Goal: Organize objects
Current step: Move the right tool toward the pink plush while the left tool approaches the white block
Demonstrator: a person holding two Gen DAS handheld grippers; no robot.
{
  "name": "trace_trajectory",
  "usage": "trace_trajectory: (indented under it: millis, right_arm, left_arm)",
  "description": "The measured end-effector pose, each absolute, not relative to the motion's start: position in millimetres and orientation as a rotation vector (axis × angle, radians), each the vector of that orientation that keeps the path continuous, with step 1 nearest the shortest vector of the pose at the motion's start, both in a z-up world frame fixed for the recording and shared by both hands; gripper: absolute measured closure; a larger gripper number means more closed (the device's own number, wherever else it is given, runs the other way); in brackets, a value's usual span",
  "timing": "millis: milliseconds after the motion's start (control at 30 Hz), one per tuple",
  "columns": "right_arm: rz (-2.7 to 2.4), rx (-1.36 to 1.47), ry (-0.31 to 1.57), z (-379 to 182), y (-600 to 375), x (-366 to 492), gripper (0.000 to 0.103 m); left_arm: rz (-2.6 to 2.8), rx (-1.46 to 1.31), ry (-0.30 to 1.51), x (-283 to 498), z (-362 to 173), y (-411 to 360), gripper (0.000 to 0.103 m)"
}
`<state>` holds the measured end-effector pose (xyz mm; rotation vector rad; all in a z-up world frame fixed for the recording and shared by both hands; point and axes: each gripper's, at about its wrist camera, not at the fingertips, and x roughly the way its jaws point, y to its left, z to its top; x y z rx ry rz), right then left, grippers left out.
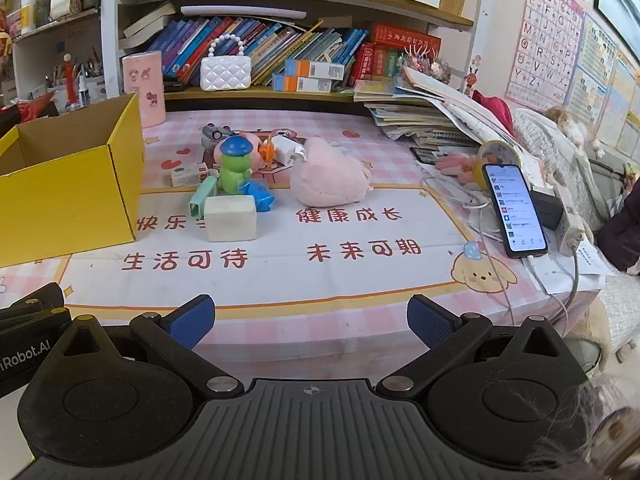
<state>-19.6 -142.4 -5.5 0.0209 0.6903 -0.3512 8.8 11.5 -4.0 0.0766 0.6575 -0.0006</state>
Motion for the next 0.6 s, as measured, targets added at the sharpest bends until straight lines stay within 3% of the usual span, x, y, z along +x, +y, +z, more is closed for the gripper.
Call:
trace_trajectory:
  millis: [600]
  right_arm:
    - [-0.37, 0.049, 0.675, -0.8, -167.4, -12.4, 0.0]
  left_arm:
    - [-0.063, 0.08, 0.649, 22.5, -3.8, -11.1, 0.0]
